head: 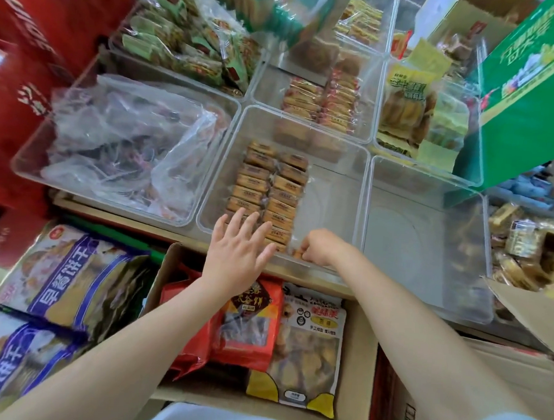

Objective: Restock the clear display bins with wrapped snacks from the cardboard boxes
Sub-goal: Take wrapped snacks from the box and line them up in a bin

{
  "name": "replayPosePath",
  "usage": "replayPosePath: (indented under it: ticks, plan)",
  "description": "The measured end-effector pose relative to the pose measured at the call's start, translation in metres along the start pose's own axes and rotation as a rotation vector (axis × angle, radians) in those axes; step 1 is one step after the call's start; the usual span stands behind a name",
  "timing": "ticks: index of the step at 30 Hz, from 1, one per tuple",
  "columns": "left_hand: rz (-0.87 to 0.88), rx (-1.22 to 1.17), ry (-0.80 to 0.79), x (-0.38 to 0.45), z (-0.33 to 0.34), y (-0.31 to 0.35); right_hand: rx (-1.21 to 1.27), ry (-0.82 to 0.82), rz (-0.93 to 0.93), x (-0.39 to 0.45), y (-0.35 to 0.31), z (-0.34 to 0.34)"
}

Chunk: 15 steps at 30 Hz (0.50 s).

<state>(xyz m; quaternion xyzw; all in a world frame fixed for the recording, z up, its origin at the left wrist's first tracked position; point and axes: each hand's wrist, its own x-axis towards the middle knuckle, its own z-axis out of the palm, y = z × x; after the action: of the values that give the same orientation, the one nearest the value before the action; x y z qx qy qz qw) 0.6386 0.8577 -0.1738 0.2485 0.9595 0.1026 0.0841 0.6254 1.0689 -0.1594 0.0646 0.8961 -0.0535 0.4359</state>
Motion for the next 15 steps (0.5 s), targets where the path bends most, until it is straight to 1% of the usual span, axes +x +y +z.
replayPosePath:
  ticks: [3, 7, 10, 12, 13, 15]
  plan:
    - [-0.005, 0.007, -0.006, 0.0, -0.002, 0.001, 0.102, 0.122, -0.036, -0.021, 0.003, -0.009]
    - [-0.004, 0.001, -0.029, 0.001, -0.001, -0.001, 0.274, 0.327, -0.15, -0.071, 0.019, -0.024]
    - [-0.079, -0.033, -0.045, -0.002, -0.006, 0.008, 0.354, 0.487, -0.203, -0.128, 0.044, -0.023]
    - [-0.12, -0.1, -0.029, -0.014, -0.012, 0.037, 0.393, 0.59, -0.214, -0.169, 0.067, -0.012]
    - [-0.101, -0.159, -0.012, -0.023, -0.016, 0.06, 0.411, 0.654, -0.214, -0.189, 0.08, -0.005]
    - [-0.007, -0.354, -0.022, -0.046, -0.022, 0.117, 0.444, 0.796, -0.198, -0.227, 0.11, 0.015]
